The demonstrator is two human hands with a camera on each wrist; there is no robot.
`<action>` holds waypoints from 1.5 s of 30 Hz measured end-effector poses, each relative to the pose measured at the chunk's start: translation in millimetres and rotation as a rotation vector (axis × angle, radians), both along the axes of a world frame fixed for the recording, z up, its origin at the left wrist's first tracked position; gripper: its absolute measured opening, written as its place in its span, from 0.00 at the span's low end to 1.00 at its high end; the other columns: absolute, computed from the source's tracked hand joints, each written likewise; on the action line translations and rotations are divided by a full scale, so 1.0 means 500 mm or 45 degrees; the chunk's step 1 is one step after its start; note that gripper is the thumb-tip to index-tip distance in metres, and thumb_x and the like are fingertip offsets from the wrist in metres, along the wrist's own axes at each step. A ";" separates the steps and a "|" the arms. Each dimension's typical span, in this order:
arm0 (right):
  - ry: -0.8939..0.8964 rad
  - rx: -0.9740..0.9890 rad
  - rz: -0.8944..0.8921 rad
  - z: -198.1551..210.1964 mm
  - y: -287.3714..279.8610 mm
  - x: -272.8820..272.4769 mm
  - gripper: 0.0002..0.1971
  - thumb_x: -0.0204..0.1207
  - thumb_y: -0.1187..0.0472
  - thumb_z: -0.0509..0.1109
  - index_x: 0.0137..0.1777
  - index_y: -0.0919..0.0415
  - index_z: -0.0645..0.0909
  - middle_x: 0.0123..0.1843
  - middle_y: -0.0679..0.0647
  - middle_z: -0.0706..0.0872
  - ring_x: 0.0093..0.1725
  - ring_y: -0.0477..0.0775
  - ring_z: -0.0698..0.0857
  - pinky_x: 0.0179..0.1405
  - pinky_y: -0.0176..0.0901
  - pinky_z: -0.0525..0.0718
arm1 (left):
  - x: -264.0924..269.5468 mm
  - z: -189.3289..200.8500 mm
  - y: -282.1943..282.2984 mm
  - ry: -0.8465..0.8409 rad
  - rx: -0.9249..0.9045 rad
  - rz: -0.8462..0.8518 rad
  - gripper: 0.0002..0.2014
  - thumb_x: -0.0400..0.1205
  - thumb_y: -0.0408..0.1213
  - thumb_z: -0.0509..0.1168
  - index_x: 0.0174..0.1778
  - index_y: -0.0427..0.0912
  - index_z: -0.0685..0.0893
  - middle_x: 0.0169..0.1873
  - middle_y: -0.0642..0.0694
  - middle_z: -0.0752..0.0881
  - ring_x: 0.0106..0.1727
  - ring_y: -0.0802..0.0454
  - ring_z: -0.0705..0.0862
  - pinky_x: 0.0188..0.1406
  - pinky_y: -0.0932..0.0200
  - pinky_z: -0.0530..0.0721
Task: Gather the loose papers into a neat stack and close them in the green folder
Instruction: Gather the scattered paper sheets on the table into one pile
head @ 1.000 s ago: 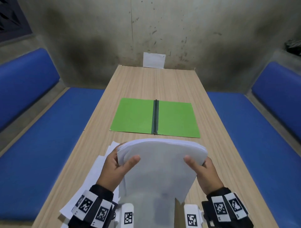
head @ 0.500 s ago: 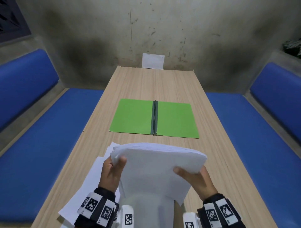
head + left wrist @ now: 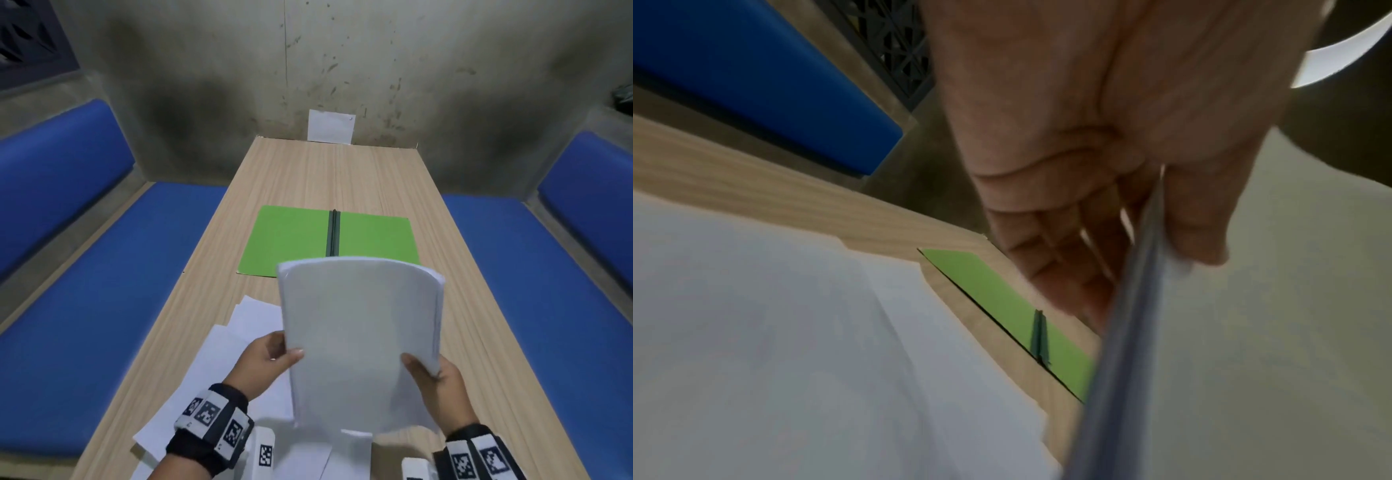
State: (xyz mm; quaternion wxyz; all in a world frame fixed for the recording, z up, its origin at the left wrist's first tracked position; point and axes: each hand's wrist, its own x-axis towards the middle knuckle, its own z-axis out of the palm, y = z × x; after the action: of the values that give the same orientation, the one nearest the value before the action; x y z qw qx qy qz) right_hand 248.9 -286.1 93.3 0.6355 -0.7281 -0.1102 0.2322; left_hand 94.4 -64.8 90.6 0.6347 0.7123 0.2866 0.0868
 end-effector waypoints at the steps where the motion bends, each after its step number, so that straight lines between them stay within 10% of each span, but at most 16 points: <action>1: -0.018 -0.025 0.002 0.003 -0.006 0.009 0.05 0.75 0.69 0.67 0.40 0.63 0.82 0.22 0.44 0.89 0.26 0.40 0.86 0.22 0.28 0.81 | -0.014 -0.013 0.022 0.065 0.077 0.020 0.06 0.77 0.34 0.69 0.43 0.52 0.84 0.35 0.58 0.91 0.41 0.65 0.87 0.42 0.70 0.79; 4: 0.027 -0.128 -0.130 0.006 -0.060 0.043 0.06 0.73 0.65 0.71 0.47 0.68 0.84 0.30 0.48 0.88 0.40 0.54 0.90 0.39 0.40 0.84 | -0.056 -0.053 0.090 0.420 0.348 0.098 0.06 0.76 0.36 0.69 0.45 0.52 0.82 0.46 0.50 0.85 0.51 0.52 0.84 0.48 0.64 0.76; 7: 0.141 -0.234 -0.173 -0.026 -0.110 0.061 0.32 0.53 0.43 0.82 0.50 0.69 0.85 0.37 0.55 0.88 0.41 0.59 0.86 0.51 0.52 0.83 | -0.113 -0.091 0.134 0.810 0.457 0.120 0.21 0.73 0.37 0.72 0.62 0.44 0.79 0.58 0.44 0.78 0.62 0.47 0.80 0.58 0.59 0.76; 13: 0.316 -0.431 -0.165 -0.071 -0.159 0.047 0.18 0.72 0.71 0.72 0.61 0.78 0.79 0.62 0.75 0.82 0.55 0.63 0.82 0.48 0.45 0.75 | -0.126 -0.104 0.129 1.012 1.077 -0.409 0.40 0.70 0.46 0.71 0.77 0.56 0.61 0.79 0.51 0.58 0.79 0.49 0.59 0.75 0.55 0.64; 18: 0.404 -0.531 -0.181 -0.136 -0.168 0.038 0.23 0.71 0.72 0.72 0.65 0.80 0.75 0.66 0.76 0.79 0.66 0.71 0.78 0.69 0.56 0.72 | -0.024 -0.098 0.093 0.889 1.324 -0.813 0.41 0.73 0.41 0.71 0.79 0.53 0.58 0.82 0.50 0.54 0.83 0.50 0.50 0.81 0.52 0.52; 22: 0.455 -0.455 -0.201 -0.169 -0.177 0.046 0.27 0.68 0.65 0.76 0.66 0.78 0.76 0.59 0.68 0.83 0.55 0.63 0.80 0.58 0.54 0.78 | 0.041 -0.106 0.069 1.013 1.406 -1.050 0.40 0.70 0.40 0.74 0.76 0.51 0.62 0.78 0.47 0.63 0.81 0.45 0.55 0.81 0.42 0.47; 26: 0.408 -0.446 -0.180 -0.304 -0.232 0.092 0.62 0.28 0.34 0.84 0.65 0.69 0.79 0.63 0.64 0.85 0.63 0.66 0.82 0.68 0.64 0.76 | 0.062 -0.110 0.072 1.149 1.459 -1.090 0.38 0.65 0.46 0.76 0.70 0.52 0.68 0.68 0.46 0.72 0.74 0.42 0.64 0.78 0.29 0.44; 30: 0.446 -0.494 -0.175 -0.365 -0.257 0.113 0.64 0.28 0.32 0.82 0.67 0.67 0.77 0.65 0.63 0.84 0.64 0.64 0.82 0.67 0.62 0.77 | 0.065 -0.102 0.074 1.282 1.486 -1.174 0.28 0.71 0.46 0.71 0.68 0.46 0.76 0.68 0.40 0.71 0.73 0.39 0.65 0.77 0.36 0.57; 34: 0.491 -0.613 -0.109 -0.192 -0.192 0.054 0.26 0.69 0.59 0.76 0.64 0.73 0.78 0.51 0.68 0.86 0.51 0.65 0.84 0.62 0.59 0.81 | 0.049 -0.086 0.108 1.226 1.020 -0.905 0.27 0.78 0.41 0.65 0.73 0.39 0.71 0.75 0.40 0.72 0.76 0.43 0.69 0.73 0.51 0.68; 38: 0.483 -0.550 -0.168 -0.167 -0.184 0.053 0.26 0.69 0.67 0.76 0.67 0.75 0.76 0.56 0.67 0.83 0.56 0.64 0.82 0.60 0.52 0.76 | 0.002 -0.078 0.170 1.118 0.748 -0.416 0.22 0.77 0.44 0.65 0.66 0.42 0.77 0.64 0.44 0.82 0.64 0.46 0.80 0.58 0.58 0.76; 41: 0.504 -0.498 -0.119 -0.170 -0.191 0.056 0.36 0.44 0.53 0.88 0.55 0.67 0.84 0.45 0.60 0.86 0.42 0.54 0.82 0.45 0.47 0.78 | -0.032 -0.102 0.194 1.114 0.664 -0.277 0.19 0.75 0.47 0.66 0.59 0.42 0.82 0.55 0.45 0.85 0.52 0.47 0.83 0.48 0.58 0.78; 45: 0.449 -0.551 -0.138 -0.177 -0.193 0.062 0.22 0.70 0.68 0.74 0.63 0.76 0.78 0.50 0.62 0.82 0.40 0.54 0.81 0.42 0.45 0.76 | -0.061 -0.152 0.177 1.093 0.720 -0.053 0.22 0.71 0.48 0.70 0.60 0.43 0.82 0.61 0.47 0.72 0.65 0.48 0.72 0.68 0.57 0.74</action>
State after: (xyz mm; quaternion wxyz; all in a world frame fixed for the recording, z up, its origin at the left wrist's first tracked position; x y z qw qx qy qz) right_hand 279.9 -382.7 4.7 0.4860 -0.8000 0.0934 0.3392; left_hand 64.1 23.4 14.5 0.2440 0.8333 0.4722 -0.1519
